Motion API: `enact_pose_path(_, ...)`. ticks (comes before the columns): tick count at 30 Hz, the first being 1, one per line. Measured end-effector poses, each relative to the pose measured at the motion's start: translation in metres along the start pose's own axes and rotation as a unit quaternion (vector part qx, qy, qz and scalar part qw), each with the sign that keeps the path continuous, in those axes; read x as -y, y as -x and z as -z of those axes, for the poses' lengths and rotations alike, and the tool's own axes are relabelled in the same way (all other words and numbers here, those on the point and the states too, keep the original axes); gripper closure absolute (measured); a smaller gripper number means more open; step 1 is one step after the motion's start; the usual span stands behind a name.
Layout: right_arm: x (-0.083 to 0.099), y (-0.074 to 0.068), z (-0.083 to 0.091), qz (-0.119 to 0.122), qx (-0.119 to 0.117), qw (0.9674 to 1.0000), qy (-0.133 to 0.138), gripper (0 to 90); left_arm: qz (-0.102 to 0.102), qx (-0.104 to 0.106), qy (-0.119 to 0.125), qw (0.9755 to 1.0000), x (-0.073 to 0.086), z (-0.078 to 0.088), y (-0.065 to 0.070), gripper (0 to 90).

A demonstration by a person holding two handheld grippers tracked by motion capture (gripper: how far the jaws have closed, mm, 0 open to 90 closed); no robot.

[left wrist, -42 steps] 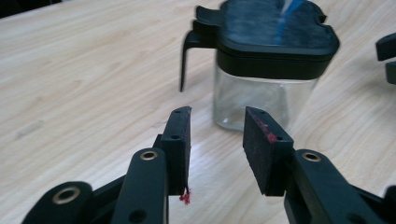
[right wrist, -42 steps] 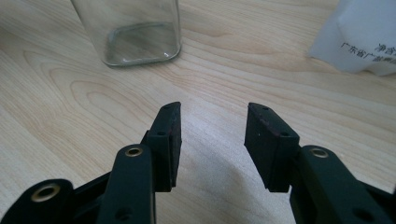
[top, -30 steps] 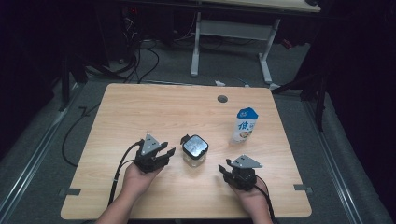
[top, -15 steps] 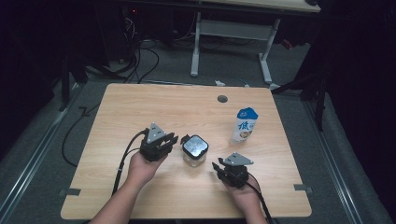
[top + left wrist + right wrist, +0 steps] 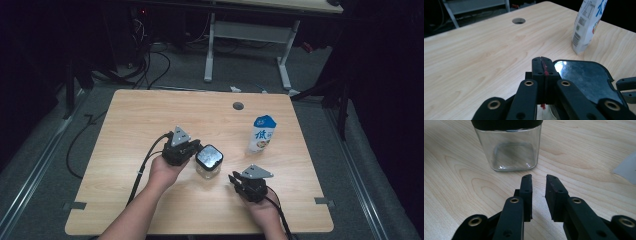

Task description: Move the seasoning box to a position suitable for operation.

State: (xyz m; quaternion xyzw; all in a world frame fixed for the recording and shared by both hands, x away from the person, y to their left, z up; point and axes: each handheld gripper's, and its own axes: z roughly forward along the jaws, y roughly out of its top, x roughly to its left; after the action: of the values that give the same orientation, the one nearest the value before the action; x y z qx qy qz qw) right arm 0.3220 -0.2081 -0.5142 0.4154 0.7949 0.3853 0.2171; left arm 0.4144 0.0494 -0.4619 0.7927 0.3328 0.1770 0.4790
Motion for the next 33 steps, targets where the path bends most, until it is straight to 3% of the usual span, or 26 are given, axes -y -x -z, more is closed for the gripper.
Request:
enact_pose_path(16,0.0003,-0.002,0.0011,0.003,-0.004,1.0,-0.001,75.4,-0.017,-0.014,-0.001,0.9998,0.0011,-0.0046,0.004,90.0)
enact_pose_path(33,0.0009,-0.004,0.0005,0.008,-0.008,0.9999,-0.004,75.4,-0.001,-0.014,0.005,0.9999,0.0047,-0.0057,0.001,90.0)
